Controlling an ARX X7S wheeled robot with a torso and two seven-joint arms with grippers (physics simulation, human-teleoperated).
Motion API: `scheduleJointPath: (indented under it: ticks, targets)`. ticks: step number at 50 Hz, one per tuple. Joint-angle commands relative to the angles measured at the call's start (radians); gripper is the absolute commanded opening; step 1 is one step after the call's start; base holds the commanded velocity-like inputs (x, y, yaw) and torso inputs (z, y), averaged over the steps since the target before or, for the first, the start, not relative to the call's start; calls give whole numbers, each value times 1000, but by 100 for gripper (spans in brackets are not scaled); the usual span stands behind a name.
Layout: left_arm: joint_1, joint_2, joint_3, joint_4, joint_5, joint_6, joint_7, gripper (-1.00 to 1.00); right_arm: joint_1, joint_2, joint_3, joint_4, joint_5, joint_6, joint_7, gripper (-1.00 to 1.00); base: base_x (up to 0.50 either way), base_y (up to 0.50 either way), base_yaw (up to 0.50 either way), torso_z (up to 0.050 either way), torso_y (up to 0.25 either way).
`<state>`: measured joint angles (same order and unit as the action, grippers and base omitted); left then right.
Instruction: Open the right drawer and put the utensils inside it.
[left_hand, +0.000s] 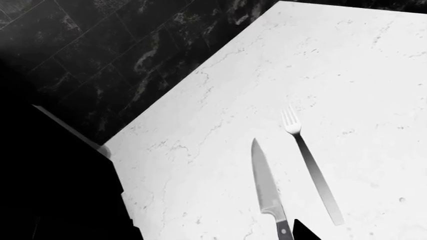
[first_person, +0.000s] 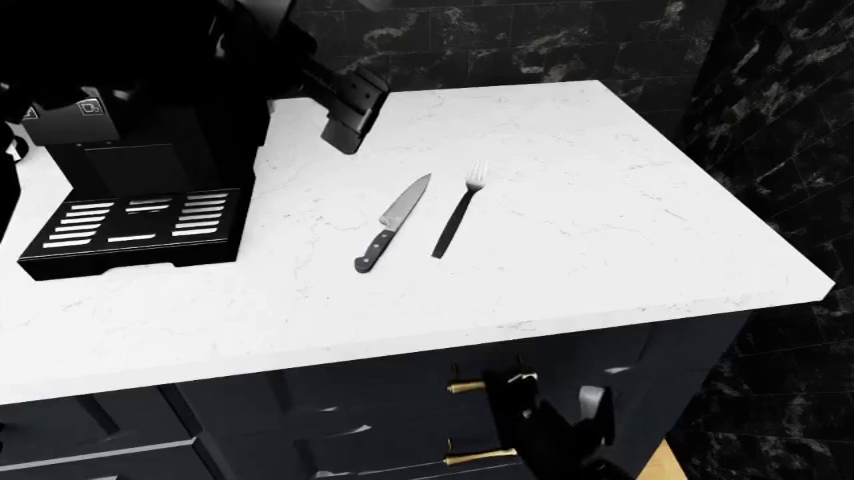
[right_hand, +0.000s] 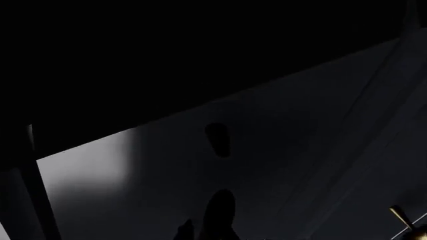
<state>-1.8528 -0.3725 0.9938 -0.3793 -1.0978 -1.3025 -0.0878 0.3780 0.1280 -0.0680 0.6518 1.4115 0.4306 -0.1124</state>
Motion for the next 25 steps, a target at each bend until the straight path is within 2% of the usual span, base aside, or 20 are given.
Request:
scheduleJointPath:
  ticks: [1,11,20,25]
  targets:
    - [10,-1,-2,12,-10,-2,-13,100,-94,17,54,-106,139,44,-53,-100,0,0,0,0,0]
    - [0,-2,-2,12,-16,-9,-15,100,-209,45,113,-218,258,102,-33,-100,0,0,0,0,2]
    - [5,-5,-2,15,-20,-8,-21,100,-328,44,146,-350,261,58,-12,-100,0,0,0,2,1]
    - [2,-6,1,14,-21,-9,-18,100,-449,52,169,-470,249,30,-24,-100,0,0,0,0,2]
